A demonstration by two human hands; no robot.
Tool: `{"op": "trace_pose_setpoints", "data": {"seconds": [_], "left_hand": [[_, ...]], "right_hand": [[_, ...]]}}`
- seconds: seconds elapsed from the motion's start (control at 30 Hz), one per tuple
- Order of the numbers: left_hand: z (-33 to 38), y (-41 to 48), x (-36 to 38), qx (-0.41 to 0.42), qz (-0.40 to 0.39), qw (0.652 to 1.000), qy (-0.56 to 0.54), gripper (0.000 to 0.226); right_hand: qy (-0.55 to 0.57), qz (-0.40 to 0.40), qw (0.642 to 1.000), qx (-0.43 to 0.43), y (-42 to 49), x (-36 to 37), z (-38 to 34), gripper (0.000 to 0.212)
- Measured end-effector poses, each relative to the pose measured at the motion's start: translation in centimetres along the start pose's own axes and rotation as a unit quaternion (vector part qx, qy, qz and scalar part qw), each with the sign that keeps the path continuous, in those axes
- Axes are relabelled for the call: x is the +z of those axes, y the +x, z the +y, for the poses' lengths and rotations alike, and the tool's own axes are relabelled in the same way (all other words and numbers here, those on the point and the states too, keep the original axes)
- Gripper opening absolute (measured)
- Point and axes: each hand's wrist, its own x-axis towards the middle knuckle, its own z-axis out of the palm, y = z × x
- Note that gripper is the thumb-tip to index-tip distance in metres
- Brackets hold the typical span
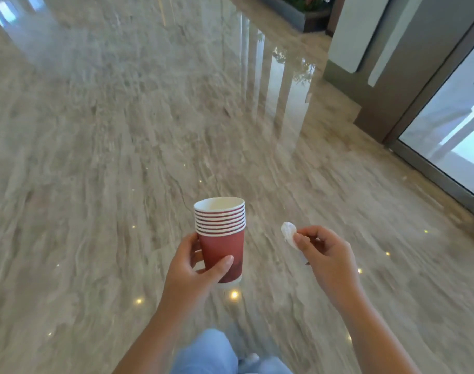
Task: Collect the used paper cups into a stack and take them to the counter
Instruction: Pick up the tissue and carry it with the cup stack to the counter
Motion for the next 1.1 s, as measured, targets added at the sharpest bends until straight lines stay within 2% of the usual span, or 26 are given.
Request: {"op": "trace_pose_setpoints", "data": {"seconds": [0.1, 0.3, 0.47, 0.6, 0.73, 0.87, 1.1], "left_hand": [[0.4, 7.5, 0.6, -0.006, 0.01, 1.0, 0.0, 0.049], [1.5, 29.9, 0.5, -0.003, 0.005, 1.0, -0.006, 0.047], [6.4, 47.1, 1.0, 0.013, -0.011, 1.0, 0.002, 0.051], [9.9, 57.3, 3.2, 0.009, -0.034, 0.999, -0.019, 0.06], [11.0, 67.7, 6.7, -0.008, -0.065, 0.998, -0.022, 0.047], [12.9, 79.8, 11.4, -0.006, -0.069, 0.997, -0.027, 0.045], [18.9, 100.1, 18.2, -0.014, -0.074, 0.996, -0.043, 0.043]], "right_hand": [[-0.004, -0.011, 1.0, 0.005, 7.5, 2.3, -1.3, 0.018], [-0.016, 0.005, 1.0, -0.005, 27.6, 10.5, -4.8, 0.015], [-0.026, 0.007, 1.0, -0.001, 42.4, 15.2, -9.2, 0.019], [-0.014, 0.043, 0.999, 0.007, 52.6, 16.8, -11.1, 0.022], [-0.004, 0.07, 0.997, 0.025, 63.4, 17.7, -11.3, 0.019], [0.003, 0.087, 0.996, 0.019, 76.0, 18.0, -11.5, 0.019], [-0.003, 0.059, 0.998, 0.011, 97.2, 18.2, -16.1, 0.012]]}}
